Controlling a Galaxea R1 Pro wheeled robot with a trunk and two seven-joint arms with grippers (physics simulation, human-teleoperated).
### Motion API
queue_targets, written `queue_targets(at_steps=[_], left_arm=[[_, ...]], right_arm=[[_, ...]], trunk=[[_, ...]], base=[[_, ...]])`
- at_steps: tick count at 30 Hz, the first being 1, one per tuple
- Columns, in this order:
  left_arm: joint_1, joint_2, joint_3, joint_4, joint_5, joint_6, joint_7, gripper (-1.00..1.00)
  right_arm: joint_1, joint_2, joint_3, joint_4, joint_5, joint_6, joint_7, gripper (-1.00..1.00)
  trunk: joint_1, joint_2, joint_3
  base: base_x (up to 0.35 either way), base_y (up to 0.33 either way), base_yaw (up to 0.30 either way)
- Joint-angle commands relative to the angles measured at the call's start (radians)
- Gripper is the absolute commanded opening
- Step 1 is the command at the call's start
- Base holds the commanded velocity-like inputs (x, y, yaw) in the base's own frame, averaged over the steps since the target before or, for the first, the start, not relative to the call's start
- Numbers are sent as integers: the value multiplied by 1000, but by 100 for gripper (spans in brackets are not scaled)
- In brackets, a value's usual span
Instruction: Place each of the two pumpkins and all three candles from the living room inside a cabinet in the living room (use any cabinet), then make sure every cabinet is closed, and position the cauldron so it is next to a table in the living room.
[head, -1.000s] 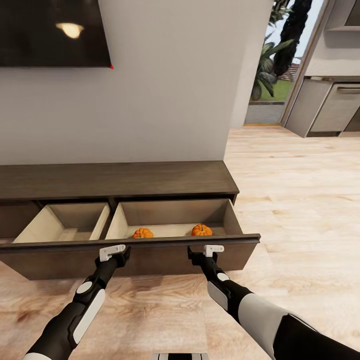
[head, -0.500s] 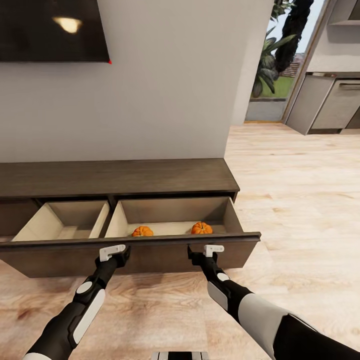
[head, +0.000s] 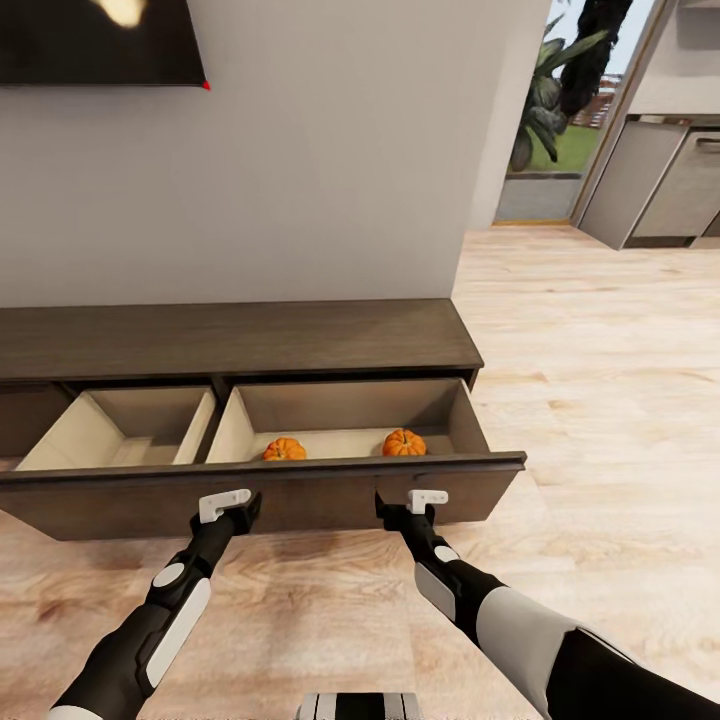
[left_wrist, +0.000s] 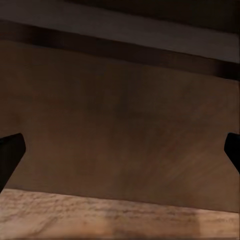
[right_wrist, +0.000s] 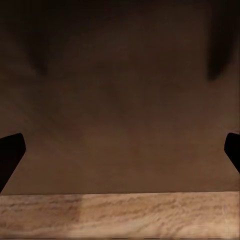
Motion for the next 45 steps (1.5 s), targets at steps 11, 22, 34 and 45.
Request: queue_targets(at_steps=[11, 22, 34, 45], left_arm=[[0, 10, -4, -2, 9, 3, 8, 100], [0, 20, -4, -3, 10, 3, 8, 100], [0, 20, -4, -2, 10, 3, 8, 100], [0, 20, -4, -2, 10, 3, 8, 100]], right_arm=[[0, 0, 9, 0, -6, -3, -5, 100], [-1, 0, 9, 0, -6, -4, -5, 100], [0, 0, 9, 0, -6, -4, -5, 100], [-1, 0, 9, 0, -5, -3, -5, 100]], trunk=[[0, 0, -1], [0, 0, -1], [0, 0, -1], [0, 0, -1]], base=[[5, 0, 0], [79, 0, 0], [137, 11, 0], [273, 0, 0]])
